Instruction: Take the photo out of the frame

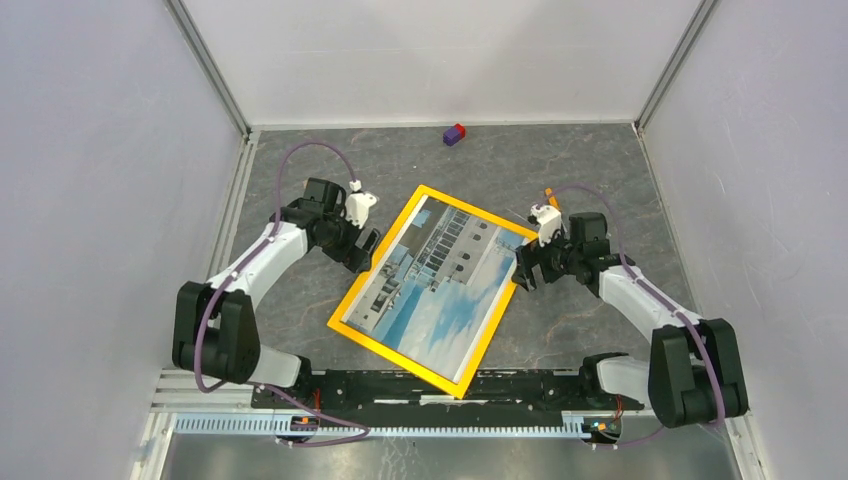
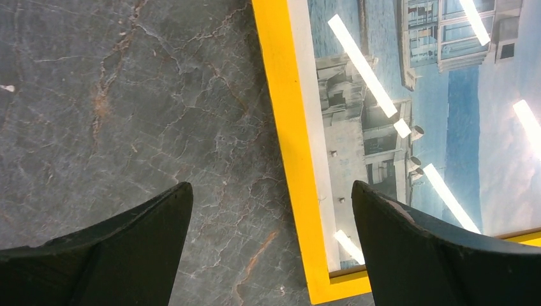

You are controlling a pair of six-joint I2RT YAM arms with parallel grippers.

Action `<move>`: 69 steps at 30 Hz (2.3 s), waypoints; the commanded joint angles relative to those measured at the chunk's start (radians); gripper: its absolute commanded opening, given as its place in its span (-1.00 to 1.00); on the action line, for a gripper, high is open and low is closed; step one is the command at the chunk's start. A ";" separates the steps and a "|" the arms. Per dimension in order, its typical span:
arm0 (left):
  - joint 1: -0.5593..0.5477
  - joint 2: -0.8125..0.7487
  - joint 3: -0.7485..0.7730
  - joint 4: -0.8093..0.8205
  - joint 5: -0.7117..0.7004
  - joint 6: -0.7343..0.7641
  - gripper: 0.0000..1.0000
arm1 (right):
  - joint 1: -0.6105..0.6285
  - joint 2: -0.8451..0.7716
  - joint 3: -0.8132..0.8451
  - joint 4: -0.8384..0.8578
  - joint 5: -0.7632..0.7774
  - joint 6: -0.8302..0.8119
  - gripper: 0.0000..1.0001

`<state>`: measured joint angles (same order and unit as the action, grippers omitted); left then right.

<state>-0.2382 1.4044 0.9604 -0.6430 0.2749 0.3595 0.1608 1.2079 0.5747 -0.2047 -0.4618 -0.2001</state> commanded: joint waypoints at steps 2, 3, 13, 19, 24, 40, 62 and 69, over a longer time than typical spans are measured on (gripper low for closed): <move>-0.003 0.056 0.016 0.073 0.058 -0.004 1.00 | -0.046 0.066 -0.035 -0.023 -0.118 0.053 0.96; -0.003 0.073 0.022 0.075 0.072 -0.005 1.00 | -0.048 0.086 -0.039 -0.026 -0.138 0.052 0.96; -0.003 0.176 0.021 0.080 0.169 0.031 1.00 | -0.048 0.257 0.011 0.079 -0.246 0.116 0.96; -0.003 0.217 0.011 0.081 0.199 0.071 1.00 | -0.047 0.434 0.135 0.158 -0.276 0.177 0.96; -0.003 0.256 0.025 0.096 0.244 0.070 1.00 | -0.047 0.598 0.277 0.235 -0.269 0.231 0.96; -0.003 0.286 0.065 0.049 0.409 0.030 1.00 | 0.010 0.995 0.932 0.211 -0.227 0.349 0.96; -0.137 -0.228 -0.249 -0.242 -0.065 0.927 1.00 | 0.005 0.724 0.712 -0.020 -0.045 0.190 0.96; -0.304 -0.126 -0.263 -0.255 0.019 0.844 1.00 | 0.049 0.771 0.719 0.002 -0.019 0.199 0.96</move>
<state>-0.4812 1.2201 0.6872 -0.8886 0.2359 1.1805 0.1799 1.9518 1.2800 -0.2356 -0.5087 -0.0044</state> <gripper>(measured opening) 0.997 0.982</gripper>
